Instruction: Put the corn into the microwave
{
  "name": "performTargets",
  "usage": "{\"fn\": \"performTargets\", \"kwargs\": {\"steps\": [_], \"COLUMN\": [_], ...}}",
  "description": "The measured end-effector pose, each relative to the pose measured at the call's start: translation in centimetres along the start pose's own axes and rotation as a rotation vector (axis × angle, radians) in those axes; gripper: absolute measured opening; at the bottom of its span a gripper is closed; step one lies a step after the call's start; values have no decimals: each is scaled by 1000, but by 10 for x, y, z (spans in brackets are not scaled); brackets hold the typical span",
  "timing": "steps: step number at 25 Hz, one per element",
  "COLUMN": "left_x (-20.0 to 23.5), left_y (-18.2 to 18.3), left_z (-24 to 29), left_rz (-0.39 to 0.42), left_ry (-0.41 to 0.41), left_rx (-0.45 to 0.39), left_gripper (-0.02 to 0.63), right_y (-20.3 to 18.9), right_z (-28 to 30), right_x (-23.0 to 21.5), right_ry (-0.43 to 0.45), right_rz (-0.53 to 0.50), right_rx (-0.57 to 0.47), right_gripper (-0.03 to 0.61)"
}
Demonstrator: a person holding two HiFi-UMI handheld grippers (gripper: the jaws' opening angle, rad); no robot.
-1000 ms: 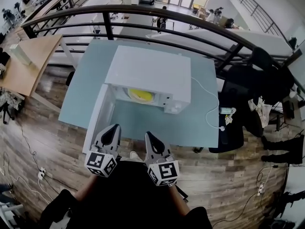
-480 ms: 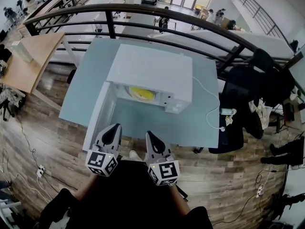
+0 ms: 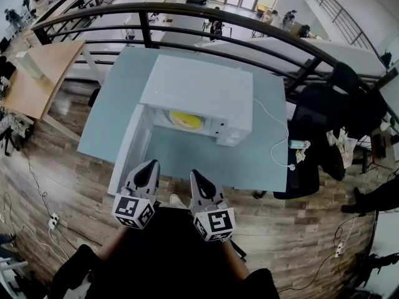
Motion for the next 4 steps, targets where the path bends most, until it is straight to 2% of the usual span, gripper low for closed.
{"fn": "performTargets", "kwargs": {"steps": [4], "left_x": [1], "left_y": [1], "left_z": [3], "left_rz": [-1], "left_ry": [1], "left_rx": [4], "left_gripper": [3], "right_y": [0], "right_z": [3], "right_x": [-1], "right_ry": [3], "right_rz": [-1], "right_rx": [4], "right_gripper": [8]}}
Point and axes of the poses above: the fingertips, and each gripper's own axes: z forward along the fingers, x to its left, y out of its top, the point moved 5 cm from there along -z, backward along the fingers, and after that the axes turned 13 degrees about -z, right-handed, at the moved point
